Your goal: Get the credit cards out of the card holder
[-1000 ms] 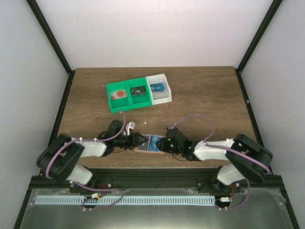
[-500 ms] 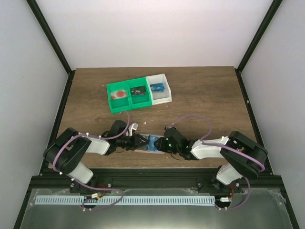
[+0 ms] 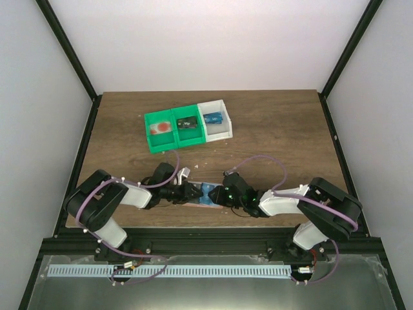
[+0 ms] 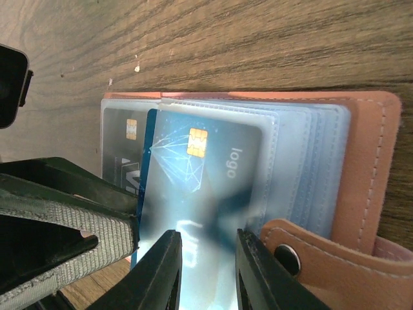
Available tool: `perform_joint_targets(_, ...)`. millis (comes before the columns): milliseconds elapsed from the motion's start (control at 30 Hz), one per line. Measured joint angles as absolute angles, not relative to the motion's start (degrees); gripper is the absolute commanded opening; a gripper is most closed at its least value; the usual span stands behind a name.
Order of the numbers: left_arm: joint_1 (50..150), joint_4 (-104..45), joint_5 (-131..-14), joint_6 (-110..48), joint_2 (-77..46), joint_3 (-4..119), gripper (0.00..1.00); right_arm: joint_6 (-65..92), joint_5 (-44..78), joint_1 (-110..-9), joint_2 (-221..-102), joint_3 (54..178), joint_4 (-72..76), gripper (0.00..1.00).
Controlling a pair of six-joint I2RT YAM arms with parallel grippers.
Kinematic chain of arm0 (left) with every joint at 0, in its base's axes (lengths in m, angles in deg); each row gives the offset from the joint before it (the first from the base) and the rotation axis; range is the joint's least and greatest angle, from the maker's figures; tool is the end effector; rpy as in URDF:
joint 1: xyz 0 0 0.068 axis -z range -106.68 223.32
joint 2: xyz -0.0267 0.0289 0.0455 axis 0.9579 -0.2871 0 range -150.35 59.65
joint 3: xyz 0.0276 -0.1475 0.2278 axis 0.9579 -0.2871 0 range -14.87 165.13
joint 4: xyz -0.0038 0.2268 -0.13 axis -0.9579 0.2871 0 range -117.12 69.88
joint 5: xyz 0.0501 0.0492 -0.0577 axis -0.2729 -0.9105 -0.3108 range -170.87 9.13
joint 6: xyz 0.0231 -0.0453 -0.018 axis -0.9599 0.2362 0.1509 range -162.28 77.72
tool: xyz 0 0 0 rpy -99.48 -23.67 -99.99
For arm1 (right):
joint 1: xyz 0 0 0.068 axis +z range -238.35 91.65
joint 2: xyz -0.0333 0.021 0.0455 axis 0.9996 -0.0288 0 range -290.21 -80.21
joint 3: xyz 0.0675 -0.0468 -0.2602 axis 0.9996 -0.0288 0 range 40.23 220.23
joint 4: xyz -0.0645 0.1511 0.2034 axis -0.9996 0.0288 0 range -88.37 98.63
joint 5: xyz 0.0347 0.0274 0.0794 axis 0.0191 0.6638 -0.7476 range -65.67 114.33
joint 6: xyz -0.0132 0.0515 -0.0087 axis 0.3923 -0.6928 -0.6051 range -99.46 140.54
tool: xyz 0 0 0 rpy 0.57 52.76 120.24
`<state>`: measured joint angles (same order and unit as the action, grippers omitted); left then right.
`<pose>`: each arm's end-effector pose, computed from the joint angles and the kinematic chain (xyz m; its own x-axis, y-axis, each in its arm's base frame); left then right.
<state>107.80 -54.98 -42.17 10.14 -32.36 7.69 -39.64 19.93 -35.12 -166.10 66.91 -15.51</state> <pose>0.1915 -0.1585 0.1014 -0.9893 -0.0708 -0.1273 0.0709 0.5287 -0.8459 0.1530 0.2094 0.1238 -0.9220 0.2113 -0.3245 -0.0662 0.7397 0.6697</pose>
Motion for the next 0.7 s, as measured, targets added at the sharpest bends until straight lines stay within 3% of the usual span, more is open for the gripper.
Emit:
perform_joint_targets(200, 108.1, -54.8, -42.4, 10.5, -32.8, 7.8, 0.04, -40.0, 19.9, -35.1, -166.1, 66.4, -16.5, 0.25)
perform_joint_targets(300, 108.1, -54.7, -42.6, 10.3, -32.7, 7.9, 0.03, -40.0, 19.9, -35.1, -166.1, 66.3, -16.6, 0.24)
perform_joint_targets(467, 108.2, -54.4, -42.8, 10.0, -32.4, 8.1, 0.13, -40.2, 20.0, -35.1, -166.2, 66.3, -16.7, 0.22)
perform_joint_targets(700, 108.2, -53.9, -43.3, 10.1, -32.4, 8.1, 0.02, -40.2, 20.0, -35.1, -166.5, 66.3, -17.0, 0.22)
